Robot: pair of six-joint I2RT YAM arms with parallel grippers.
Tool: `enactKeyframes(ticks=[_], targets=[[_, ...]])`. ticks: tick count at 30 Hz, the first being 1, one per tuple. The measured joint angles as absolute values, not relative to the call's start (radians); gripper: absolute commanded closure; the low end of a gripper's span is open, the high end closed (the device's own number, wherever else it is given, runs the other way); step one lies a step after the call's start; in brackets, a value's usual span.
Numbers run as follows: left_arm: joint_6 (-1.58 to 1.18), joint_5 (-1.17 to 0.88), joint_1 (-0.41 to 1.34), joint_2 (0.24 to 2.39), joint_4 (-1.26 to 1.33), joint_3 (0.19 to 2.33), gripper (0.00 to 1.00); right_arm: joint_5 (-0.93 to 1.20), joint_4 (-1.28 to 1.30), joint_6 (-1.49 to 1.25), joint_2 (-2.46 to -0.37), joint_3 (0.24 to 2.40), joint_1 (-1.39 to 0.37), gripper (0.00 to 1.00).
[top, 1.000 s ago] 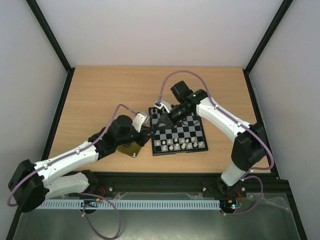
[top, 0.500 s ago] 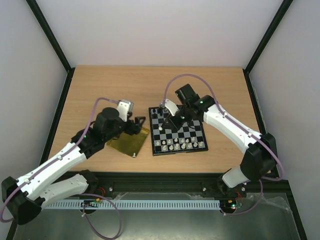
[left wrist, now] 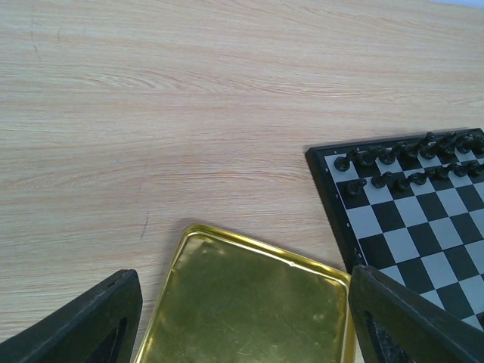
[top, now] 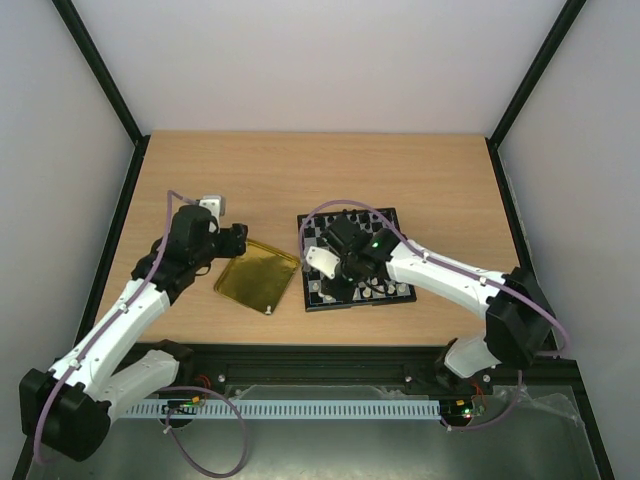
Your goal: Set up the chess pieces on the board
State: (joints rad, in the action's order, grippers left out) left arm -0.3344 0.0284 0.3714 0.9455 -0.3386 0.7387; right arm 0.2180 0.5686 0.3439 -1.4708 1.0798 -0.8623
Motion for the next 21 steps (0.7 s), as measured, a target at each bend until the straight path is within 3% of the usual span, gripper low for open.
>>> enactKeyframes(ticks=[21], targets=[[-0.323, 0.009, 0.365, 0.946, -0.339, 0.738, 0.24, 0.154, 0.477, 0.36, -1.618, 1.073, -0.916, 0.91]])
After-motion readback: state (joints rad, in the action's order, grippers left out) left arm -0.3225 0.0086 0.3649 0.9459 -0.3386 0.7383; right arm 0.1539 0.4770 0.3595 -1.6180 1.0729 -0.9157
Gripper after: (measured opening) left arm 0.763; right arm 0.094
